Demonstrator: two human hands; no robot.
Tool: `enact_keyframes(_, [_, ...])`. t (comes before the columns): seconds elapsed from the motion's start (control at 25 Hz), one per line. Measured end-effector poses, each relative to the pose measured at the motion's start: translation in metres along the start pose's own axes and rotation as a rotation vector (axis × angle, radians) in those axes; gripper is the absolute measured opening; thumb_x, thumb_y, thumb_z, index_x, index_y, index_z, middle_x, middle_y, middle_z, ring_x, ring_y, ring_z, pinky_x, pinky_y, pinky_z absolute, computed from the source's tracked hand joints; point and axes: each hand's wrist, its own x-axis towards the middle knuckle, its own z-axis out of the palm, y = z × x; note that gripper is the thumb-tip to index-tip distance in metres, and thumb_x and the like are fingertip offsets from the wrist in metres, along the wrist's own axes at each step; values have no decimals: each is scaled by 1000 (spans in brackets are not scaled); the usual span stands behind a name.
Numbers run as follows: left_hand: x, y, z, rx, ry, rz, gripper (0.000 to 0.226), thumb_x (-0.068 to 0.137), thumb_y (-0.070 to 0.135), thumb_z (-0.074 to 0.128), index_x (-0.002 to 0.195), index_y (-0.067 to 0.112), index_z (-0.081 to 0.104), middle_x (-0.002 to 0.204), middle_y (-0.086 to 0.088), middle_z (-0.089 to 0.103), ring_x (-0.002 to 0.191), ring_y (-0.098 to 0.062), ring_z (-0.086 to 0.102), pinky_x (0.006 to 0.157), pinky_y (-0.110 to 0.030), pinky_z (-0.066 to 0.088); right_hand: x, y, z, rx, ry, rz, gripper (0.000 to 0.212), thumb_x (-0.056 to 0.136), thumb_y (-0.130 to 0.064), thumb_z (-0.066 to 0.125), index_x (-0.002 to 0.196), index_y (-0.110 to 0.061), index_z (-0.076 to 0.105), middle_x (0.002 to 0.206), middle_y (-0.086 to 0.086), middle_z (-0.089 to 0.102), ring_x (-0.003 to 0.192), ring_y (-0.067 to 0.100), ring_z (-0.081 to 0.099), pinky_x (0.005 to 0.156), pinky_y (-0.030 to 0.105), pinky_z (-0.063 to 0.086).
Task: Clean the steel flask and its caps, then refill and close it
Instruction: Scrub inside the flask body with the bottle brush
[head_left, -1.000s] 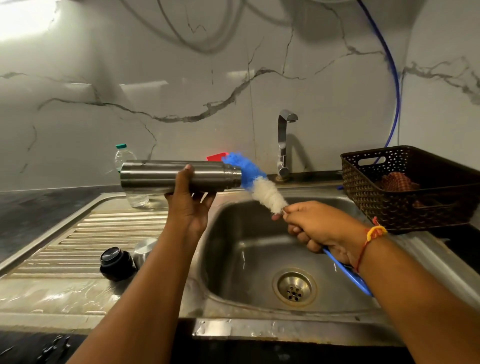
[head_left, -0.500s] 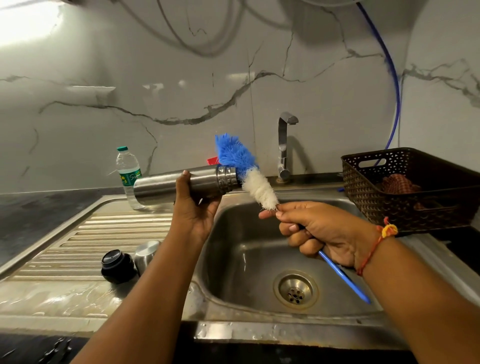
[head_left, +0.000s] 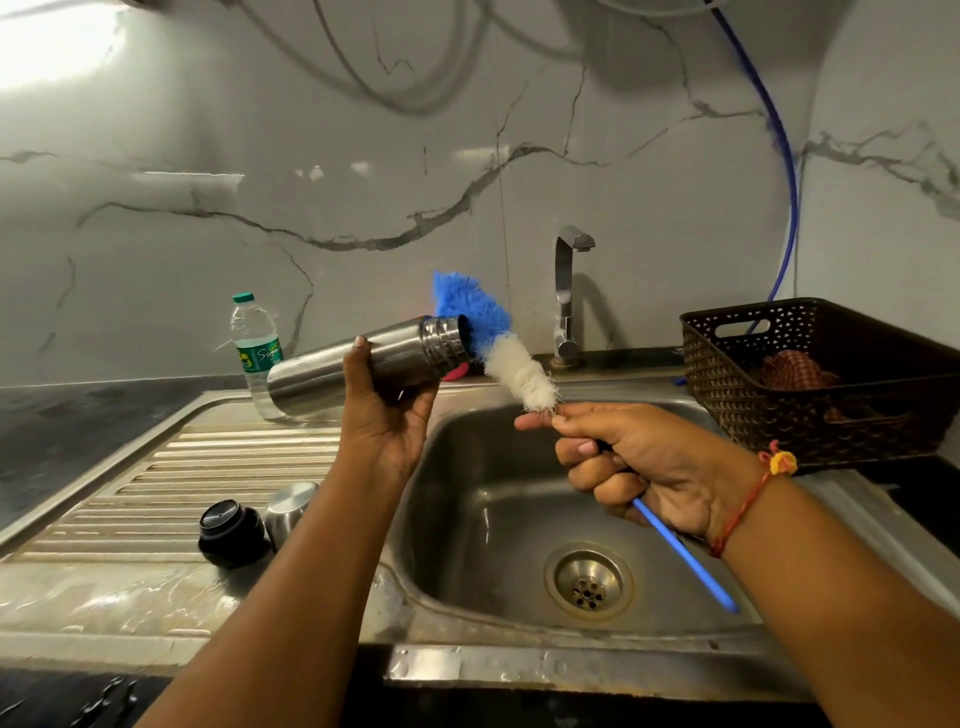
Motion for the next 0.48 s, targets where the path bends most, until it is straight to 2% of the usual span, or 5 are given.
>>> enact_keyframes(0.08, [2,6,0,-24,5,30,54,91,32,73,132,3,55,103,-21,77,94,-32,76,78,-44,63,-1,-1,-5,12,8,28,31,103,-18,44,126,-6,61,64,-3,37,49,2,23,34,11,19])
enact_keyframes(0.24, [9,13,-6,-68,33,69,59,90,31,75,136,2,53,121,-21,71,104,-34,74,85,-46,62,4,6,0,83,-72,110,33,101,-17,45,127,-5,61,65,-3,38,45,2,27,31,11,25])
enact_keyframes(0.32, [5,3,-8,-14,30,54,61,89,29,76,138,3,51,120,-21,72,106,-35,73,89,-46,61,7,8,5,202,-112,119,35,98,-16,47,129,-4,59,65,-4,36,43,2,28,31,11,24])
enact_keyframes(0.4, [1,-10,-8,77,15,47,71,83,27,80,142,5,47,124,-21,71,111,-36,71,94,-47,59,9,9,8,315,-127,108,42,92,-15,50,132,-4,56,63,-5,35,42,2,28,32,10,23])
enact_keyframes(0.48, [5,-11,-6,78,10,71,84,75,25,85,146,8,43,129,-21,68,114,-37,69,91,-47,60,7,8,7,398,-163,118,46,91,-14,50,135,-2,55,62,-5,35,40,3,30,32,10,25])
